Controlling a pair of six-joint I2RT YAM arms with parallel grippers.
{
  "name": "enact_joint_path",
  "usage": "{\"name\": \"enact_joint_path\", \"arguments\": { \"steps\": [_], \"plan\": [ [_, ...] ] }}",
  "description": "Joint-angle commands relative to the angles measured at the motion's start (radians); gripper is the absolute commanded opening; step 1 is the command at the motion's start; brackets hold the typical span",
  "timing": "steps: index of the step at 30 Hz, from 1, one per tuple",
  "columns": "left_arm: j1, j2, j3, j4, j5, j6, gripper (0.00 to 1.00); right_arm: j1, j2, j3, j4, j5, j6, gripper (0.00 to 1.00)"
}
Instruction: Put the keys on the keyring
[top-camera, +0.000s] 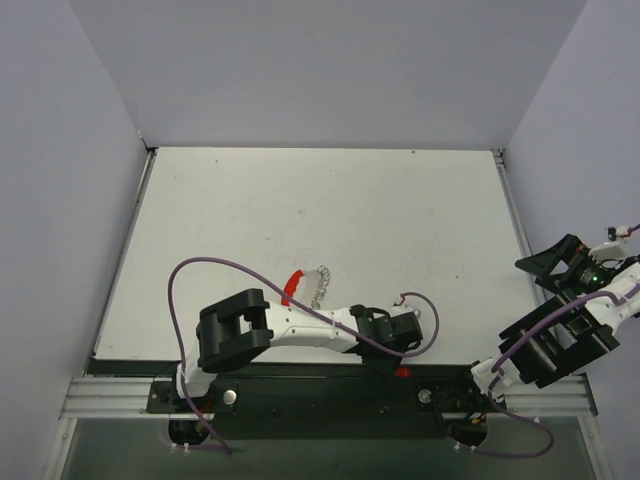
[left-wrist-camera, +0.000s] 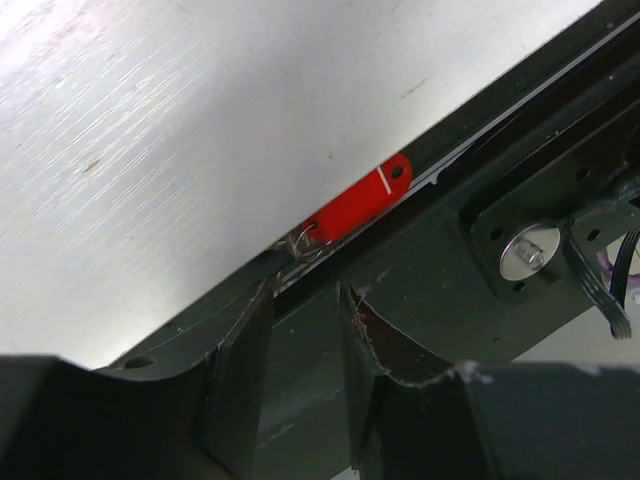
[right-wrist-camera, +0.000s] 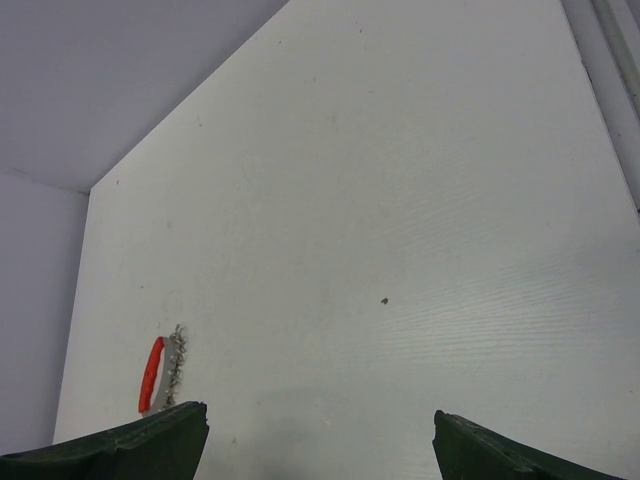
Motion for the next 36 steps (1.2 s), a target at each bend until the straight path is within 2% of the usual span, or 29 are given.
{"name": "enact_joint_path", "arguments": {
  "steps": [1,12,18,27,36],
  "plan": [
    [0.004,0.042,0.059,0.003,0.051,-0.051,0.42,0.001,-0.001,-0.008,-0.036,-0.047,-0.057,1.0],
    [0.012,0.122,0.126,-0.086,-0.003,-0.079,0.43,-0.005,0.01,-0.016,-0.073,-0.067,-0.113,1.0],
    [0.01,0.177,0.194,-0.195,-0.047,-0.083,0.42,-0.012,0.014,-0.011,-0.095,-0.069,-0.152,1.0],
    [0.012,0.103,0.111,-0.176,-0.118,-0.134,0.41,-0.017,0.037,-0.013,-0.13,-0.087,-0.198,1.0],
    [0.01,0.171,0.151,-0.23,-0.112,-0.149,0.32,-0.029,0.068,0.01,-0.211,-0.116,-0.297,1.0]
  ]
}}
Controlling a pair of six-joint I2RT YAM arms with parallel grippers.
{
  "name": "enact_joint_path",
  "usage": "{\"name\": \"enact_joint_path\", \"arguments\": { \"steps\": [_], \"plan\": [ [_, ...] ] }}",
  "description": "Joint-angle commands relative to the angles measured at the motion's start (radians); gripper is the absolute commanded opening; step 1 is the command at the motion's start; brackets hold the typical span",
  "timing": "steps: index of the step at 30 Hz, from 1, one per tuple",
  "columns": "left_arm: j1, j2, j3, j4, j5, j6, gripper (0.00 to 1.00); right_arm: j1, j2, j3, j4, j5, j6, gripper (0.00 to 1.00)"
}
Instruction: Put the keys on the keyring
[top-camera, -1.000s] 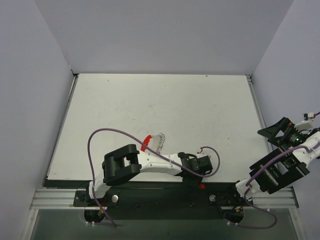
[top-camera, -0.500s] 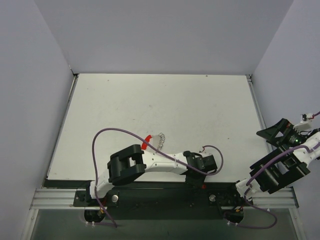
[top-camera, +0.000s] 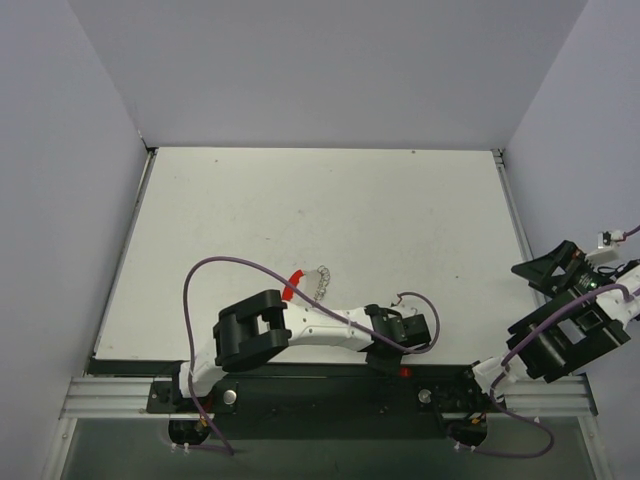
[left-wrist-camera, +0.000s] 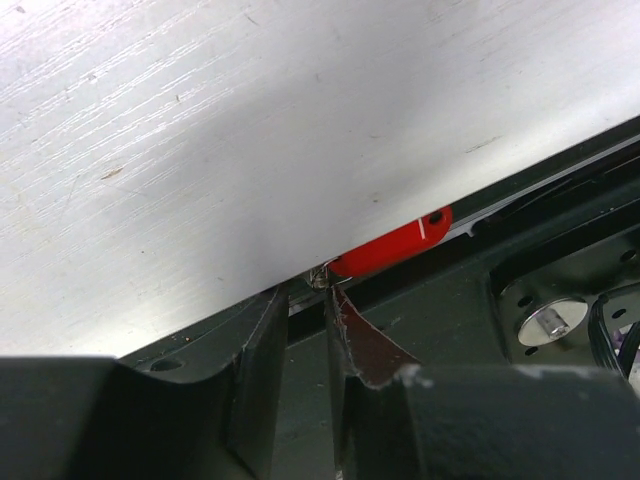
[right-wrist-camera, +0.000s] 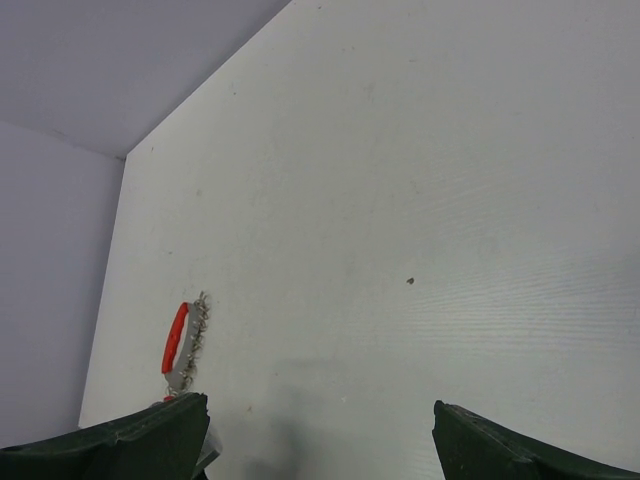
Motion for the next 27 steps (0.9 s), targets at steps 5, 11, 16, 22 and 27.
{"name": "enact_joint_path", "arguments": {
  "steps": [5,11,16,22,27],
  "plan": [
    [0.026,0.053,-0.025,-0.018,-0.024,-0.013,0.33,-0.017,0.05,0.033,-0.194,-0.096,-0.231,1.0],
    [0.029,0.104,0.045,-0.01,-0.013,-0.007,0.33,-0.024,0.1,0.053,-0.327,-0.114,-0.385,1.0],
    [0.03,0.153,0.087,-0.021,0.009,-0.01,0.18,-0.031,0.076,0.041,-0.323,-0.113,-0.42,1.0],
    [0.029,0.127,0.073,0.008,-0.002,-0.007,0.0,-0.034,0.053,0.038,-0.323,-0.111,-0.443,1.0],
    [0.006,-0.003,-0.015,0.086,-0.094,-0.01,0.0,-0.034,0.034,0.024,-0.323,-0.104,-0.46,1.0]
  ]
}}
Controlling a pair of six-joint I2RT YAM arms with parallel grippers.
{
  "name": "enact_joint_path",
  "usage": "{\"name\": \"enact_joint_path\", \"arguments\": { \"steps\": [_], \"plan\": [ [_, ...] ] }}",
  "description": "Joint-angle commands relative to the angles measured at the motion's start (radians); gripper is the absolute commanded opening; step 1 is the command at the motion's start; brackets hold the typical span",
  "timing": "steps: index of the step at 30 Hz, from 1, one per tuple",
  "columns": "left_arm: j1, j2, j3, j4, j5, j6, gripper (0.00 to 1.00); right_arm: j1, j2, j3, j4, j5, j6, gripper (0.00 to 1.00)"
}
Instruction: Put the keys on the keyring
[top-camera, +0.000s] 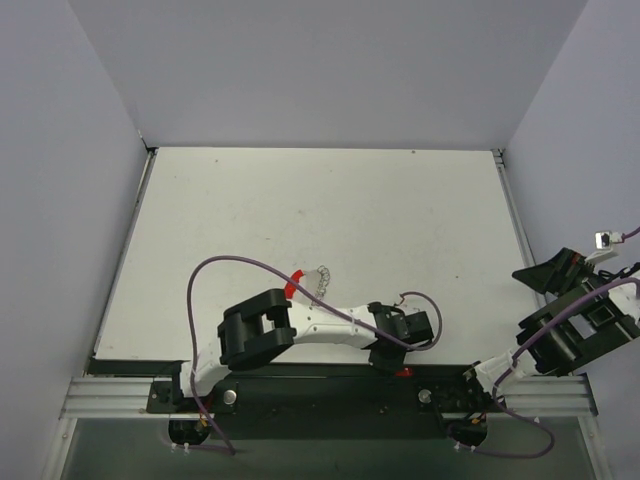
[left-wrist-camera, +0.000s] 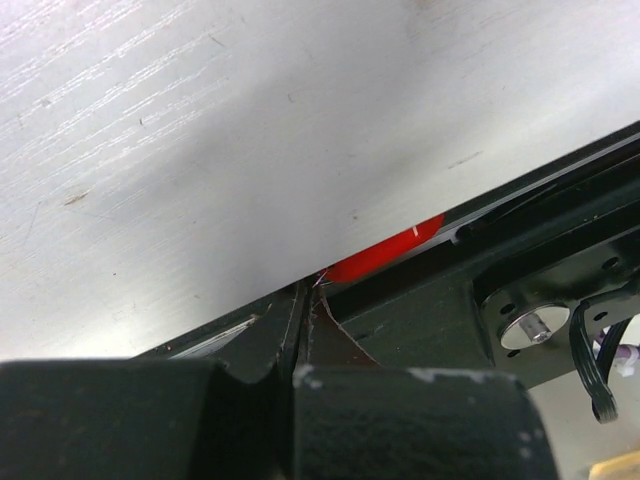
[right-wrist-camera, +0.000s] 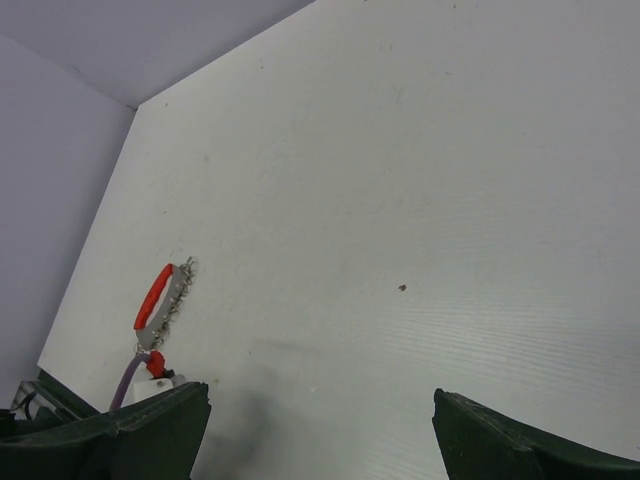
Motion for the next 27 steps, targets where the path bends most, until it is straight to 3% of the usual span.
{"name": "enact_joint_path", "arguments": {
  "steps": [1,4,17,22,27],
  "plan": [
    [-0.012,-0.107,-0.141,0.183,-0.158,-0.021,0.0,-0.009,-0.053,-0.007,-0.182,-0.046,-0.091,1.0],
    [-0.015,-0.205,-0.235,0.283,-0.172,-0.04,0.0,-0.008,-0.072,-0.019,-0.182,-0.044,-0.099,1.0],
    [-0.001,-0.425,-0.263,0.255,-0.372,0.031,0.0,0.031,-0.242,-0.07,-0.196,-0.035,-0.126,1.0],
    [0.086,-0.512,-0.332,0.33,-0.343,0.098,0.0,0.141,-0.378,-0.115,-0.207,-0.021,-0.142,1.0],
    [0.194,-0.526,-0.393,0.441,-0.221,0.199,0.0,0.297,-0.484,-0.103,-0.199,-0.044,-0.07,1.0]
  ]
}}
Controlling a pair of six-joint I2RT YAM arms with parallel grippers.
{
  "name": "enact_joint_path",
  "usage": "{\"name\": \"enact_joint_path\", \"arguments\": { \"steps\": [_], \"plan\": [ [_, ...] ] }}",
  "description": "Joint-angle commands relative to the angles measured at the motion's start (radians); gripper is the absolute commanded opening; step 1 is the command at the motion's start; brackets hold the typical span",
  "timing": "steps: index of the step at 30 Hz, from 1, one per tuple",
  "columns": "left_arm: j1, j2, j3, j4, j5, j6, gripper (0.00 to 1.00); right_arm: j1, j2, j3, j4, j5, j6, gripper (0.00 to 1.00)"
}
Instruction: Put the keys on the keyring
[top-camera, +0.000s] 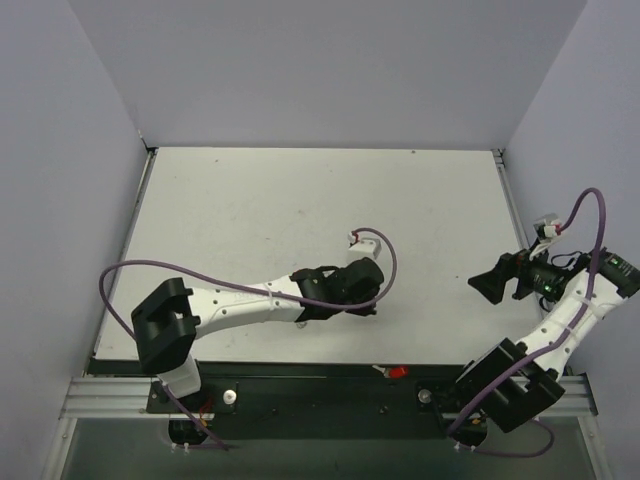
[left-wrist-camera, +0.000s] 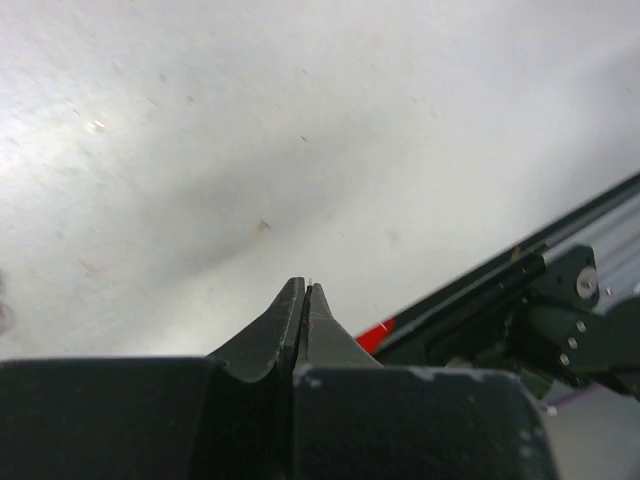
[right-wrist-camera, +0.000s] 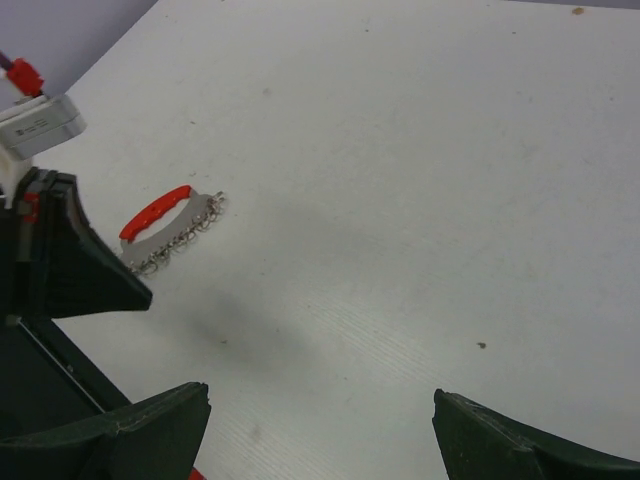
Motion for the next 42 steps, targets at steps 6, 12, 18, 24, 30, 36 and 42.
{"name": "enact_joint_path", "arguments": {
  "steps": [6,12,18,24,30,36,42],
  "plan": [
    [0.043,0.029,0.014,-0.045,0.147,0.092,0.15,0.136,-0.059,0.098,-0.188,-0.061,0.123,1.0],
    [-0.095,0.096,0.047,-0.121,0.189,-0.027,0.5,0.142,-0.104,0.061,-0.141,-0.025,0.18,1.0],
    [-0.147,0.208,0.079,-0.116,0.247,-0.159,0.53,0.143,-0.136,0.012,-0.136,-0.018,0.159,1.0],
    [-0.161,0.251,0.082,-0.107,0.192,-0.24,0.52,0.143,-0.181,-0.028,-0.153,-0.035,0.119,1.0],
    [-0.163,0.326,0.125,-0.098,0.187,-0.28,0.52,0.143,-0.218,-0.049,-0.207,-0.06,0.042,1.0],
    [-0.173,0.417,0.219,-0.193,0.178,-0.315,0.52,0.143,-0.256,-0.049,-0.208,-0.06,0.025,1.0],
    [-0.176,0.476,0.305,-0.305,0.16,-0.321,0.52,0.145,-0.285,-0.057,-0.208,-0.068,0.019,1.0]
  ]
}}
